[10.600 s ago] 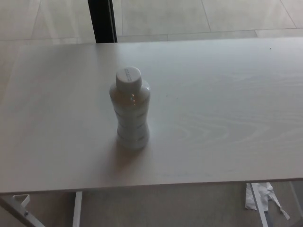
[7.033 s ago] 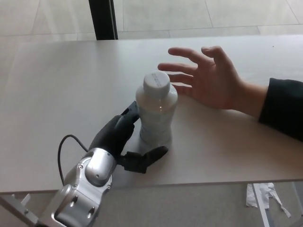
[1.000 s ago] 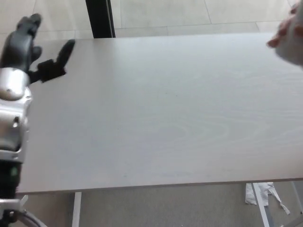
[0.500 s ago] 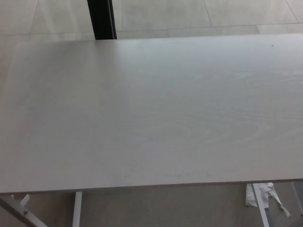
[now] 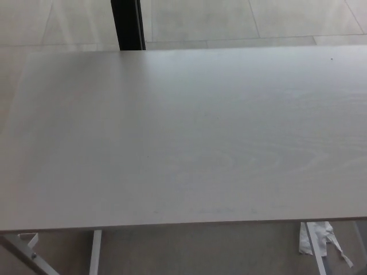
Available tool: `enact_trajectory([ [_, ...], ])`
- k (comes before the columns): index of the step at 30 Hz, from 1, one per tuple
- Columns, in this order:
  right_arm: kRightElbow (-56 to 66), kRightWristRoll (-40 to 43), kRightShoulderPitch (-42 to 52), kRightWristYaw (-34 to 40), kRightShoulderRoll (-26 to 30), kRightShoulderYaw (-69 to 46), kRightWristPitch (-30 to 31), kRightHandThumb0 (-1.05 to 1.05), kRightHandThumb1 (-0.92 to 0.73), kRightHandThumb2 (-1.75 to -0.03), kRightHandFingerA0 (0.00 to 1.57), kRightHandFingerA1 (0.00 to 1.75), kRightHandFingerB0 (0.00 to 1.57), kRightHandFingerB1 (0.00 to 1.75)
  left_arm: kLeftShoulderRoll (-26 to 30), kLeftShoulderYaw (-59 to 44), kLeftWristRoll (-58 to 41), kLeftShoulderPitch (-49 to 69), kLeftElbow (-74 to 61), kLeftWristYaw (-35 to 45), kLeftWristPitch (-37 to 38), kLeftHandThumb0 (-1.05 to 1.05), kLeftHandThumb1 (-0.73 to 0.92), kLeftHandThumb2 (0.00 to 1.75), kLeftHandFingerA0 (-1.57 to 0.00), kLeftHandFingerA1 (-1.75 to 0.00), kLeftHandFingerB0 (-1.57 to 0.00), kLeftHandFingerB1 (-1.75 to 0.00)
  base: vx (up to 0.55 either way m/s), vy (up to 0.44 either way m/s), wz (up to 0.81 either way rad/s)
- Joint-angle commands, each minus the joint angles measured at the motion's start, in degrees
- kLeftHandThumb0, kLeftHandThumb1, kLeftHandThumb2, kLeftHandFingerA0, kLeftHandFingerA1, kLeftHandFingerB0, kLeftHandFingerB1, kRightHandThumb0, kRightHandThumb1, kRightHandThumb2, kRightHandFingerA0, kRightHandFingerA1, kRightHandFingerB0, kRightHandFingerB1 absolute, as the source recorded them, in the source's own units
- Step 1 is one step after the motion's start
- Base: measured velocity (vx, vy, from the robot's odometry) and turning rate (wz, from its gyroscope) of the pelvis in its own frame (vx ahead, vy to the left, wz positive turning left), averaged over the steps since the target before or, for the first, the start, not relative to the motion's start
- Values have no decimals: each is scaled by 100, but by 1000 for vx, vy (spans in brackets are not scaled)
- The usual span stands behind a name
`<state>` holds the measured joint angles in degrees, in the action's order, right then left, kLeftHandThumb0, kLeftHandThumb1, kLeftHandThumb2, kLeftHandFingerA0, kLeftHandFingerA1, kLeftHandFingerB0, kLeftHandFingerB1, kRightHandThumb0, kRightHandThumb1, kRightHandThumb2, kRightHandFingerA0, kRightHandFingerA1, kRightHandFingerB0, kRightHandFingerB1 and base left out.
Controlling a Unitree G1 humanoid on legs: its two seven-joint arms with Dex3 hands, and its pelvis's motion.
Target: Pick up a bottle and hand it
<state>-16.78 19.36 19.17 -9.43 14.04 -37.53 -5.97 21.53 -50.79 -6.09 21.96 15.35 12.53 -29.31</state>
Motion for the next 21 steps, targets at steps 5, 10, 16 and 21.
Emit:
enact_trajectory([
  [5,-103,202,152,-13,263,-245,310,-46,-57,-57,76,72,38,32,146,976,-621,197,1062,1924,713,-59,58,58,-78,-59,-52,-45,0,0,0],
  [10,-277,193,177,-62,174,-254,159,-47,-56,-58,106,139,39,34,-1,122,-1442,-1,863,1606,259,-60,53,56,-66,-68,-41,-50,0,0,0],
  [16,-779,67,92,-107,259,-251,-146,-56,-41,-79,108,131,30,46,234,252,-1376,29,984,1640,33,-57,54,56,-51,-72,-31,-51,0,0,0],
  [21,-728,56,121,-115,252,-200,-204,-47,-56,-58,99,128,37,33,577,659,-1337,113,1267,2177,266,-37,29,89,-14,-62,0,-51,0,0,0],
])
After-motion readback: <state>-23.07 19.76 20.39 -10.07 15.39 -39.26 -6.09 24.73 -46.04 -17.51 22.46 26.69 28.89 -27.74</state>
